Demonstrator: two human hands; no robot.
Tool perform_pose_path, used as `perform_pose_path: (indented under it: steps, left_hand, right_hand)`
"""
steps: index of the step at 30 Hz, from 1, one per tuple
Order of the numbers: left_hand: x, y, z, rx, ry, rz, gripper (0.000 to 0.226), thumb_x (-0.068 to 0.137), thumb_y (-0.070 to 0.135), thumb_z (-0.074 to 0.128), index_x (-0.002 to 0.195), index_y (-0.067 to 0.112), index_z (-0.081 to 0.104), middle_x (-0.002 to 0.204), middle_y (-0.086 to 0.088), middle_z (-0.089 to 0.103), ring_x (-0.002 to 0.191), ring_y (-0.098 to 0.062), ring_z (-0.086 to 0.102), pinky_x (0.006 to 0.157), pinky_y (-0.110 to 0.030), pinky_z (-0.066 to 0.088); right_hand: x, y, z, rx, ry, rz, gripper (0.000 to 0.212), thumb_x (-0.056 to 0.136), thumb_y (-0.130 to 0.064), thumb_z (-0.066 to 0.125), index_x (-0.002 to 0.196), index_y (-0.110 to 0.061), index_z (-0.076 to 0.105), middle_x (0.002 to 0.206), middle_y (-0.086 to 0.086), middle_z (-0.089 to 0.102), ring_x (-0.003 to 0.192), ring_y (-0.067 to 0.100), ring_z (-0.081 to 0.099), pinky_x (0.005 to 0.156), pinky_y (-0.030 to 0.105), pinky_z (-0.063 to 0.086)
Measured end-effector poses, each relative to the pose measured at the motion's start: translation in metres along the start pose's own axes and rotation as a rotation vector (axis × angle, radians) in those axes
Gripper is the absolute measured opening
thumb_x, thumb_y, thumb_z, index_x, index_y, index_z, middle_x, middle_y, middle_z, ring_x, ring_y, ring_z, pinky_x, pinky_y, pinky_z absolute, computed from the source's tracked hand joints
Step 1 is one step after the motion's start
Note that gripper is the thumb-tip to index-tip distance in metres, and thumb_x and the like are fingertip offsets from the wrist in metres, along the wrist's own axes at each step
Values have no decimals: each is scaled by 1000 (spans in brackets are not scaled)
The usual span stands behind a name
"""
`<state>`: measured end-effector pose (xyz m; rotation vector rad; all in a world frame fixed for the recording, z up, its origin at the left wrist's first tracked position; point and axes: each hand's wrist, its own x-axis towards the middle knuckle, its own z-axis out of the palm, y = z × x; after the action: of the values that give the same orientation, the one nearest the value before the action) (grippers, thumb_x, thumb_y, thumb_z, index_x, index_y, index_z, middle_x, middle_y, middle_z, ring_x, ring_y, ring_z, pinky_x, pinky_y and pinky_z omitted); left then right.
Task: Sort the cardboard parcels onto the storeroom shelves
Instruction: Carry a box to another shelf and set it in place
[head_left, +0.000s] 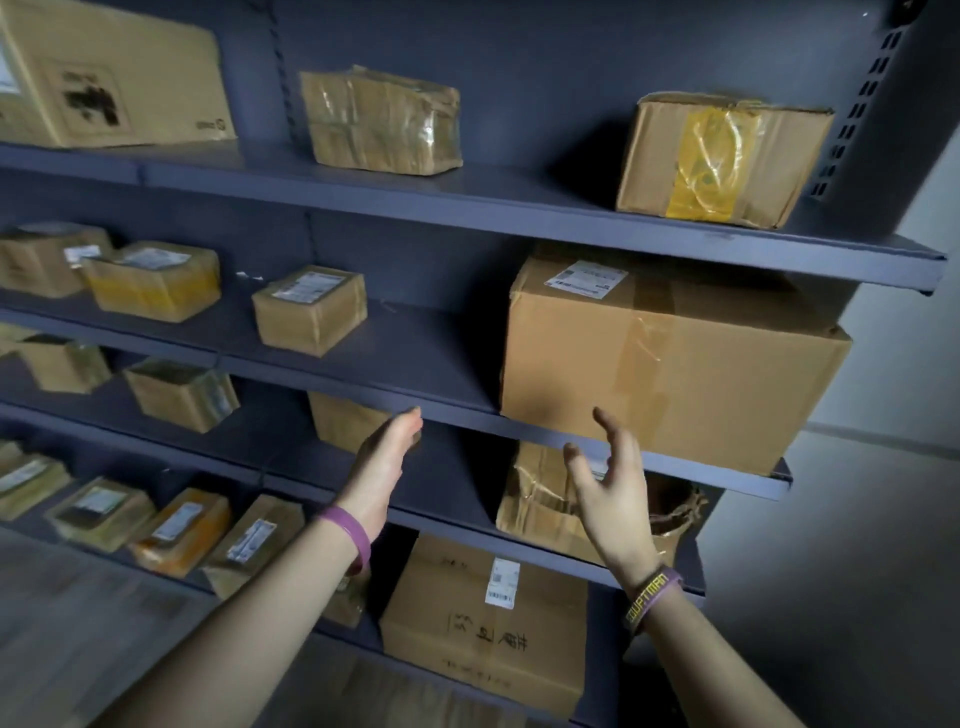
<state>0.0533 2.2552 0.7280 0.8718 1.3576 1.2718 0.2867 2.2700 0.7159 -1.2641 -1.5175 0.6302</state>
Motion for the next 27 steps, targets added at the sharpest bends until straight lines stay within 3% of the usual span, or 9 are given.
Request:
perform_pose_path:
  steps: [2,3,6,8,11,15,19,23,27]
  left_hand:
    - [-10,-1,-30,-4,47,7,38,83,57,50,115,39,57,131,15,52,127,-6,43,98,-25,27]
    - [-14,1,-47,2,71,10,47,72,63,52,112,40,58,130,14,53,126,-6,44,97,-26,27]
    - [-17,4,-106,-16,147,-28,92,53,72,48,136,34,48,141,13,45,132,-8,37,102,-29,25]
    - [-19,5,-152,-50,178,-44,82,66,67,49,140,32,44,147,12,41,134,-8,36,101,-28,24]
    - [-18,6,-231,-82,239,-49,66,83,57,48,142,30,42,149,7,39,136,-10,34,99,-28,24]
    - [-2,17,-342,-99,307,-63,51,97,37,42,144,17,39,150,-4,39,137,-17,35,97,-30,31]
    - [9,29,-433,-53,342,-64,52,96,43,40,144,21,40,148,-1,40,135,-17,35,104,-31,28]
    - [27,41,-509,-18,366,-49,55,93,49,42,143,26,40,147,1,42,135,-15,36,106,-33,27]
    - [61,55,-574,-55,426,-143,53,96,43,44,142,16,43,147,-5,43,135,-20,38,108,-32,31]
  right_hand:
    - [-6,-9,37,17,-101,24,49,96,-28,56,142,-25,40,143,-10,43,133,4,36,109,27,32]
    - [-9,-17,56,27,-145,35,50,96,-29,56,143,-24,40,144,-10,43,135,7,36,111,29,32]
    - [-15,-42,122,71,-242,36,50,96,-28,56,144,-23,41,144,-10,44,136,8,38,113,29,32]
    - [-21,-61,172,103,-290,33,48,96,-28,58,142,-23,43,143,-11,45,135,9,40,113,33,34]
    - [-32,-92,256,146,-361,40,44,95,-28,59,137,-22,48,141,-9,48,132,11,45,102,25,41]
    - [-49,-137,371,183,-431,54,49,95,-26,59,142,-19,44,144,-6,47,132,12,44,112,38,38]
    - [-59,-180,472,206,-482,57,51,96,-26,58,144,-19,41,146,-6,45,129,8,42,108,30,36]
    - [-58,-215,556,242,-520,86,50,96,-27,58,142,-19,43,146,-5,45,133,12,41,109,30,37]
    - [-51,-243,632,250,-565,113,52,95,-26,59,143,-15,42,146,0,47,133,16,43,110,33,36]
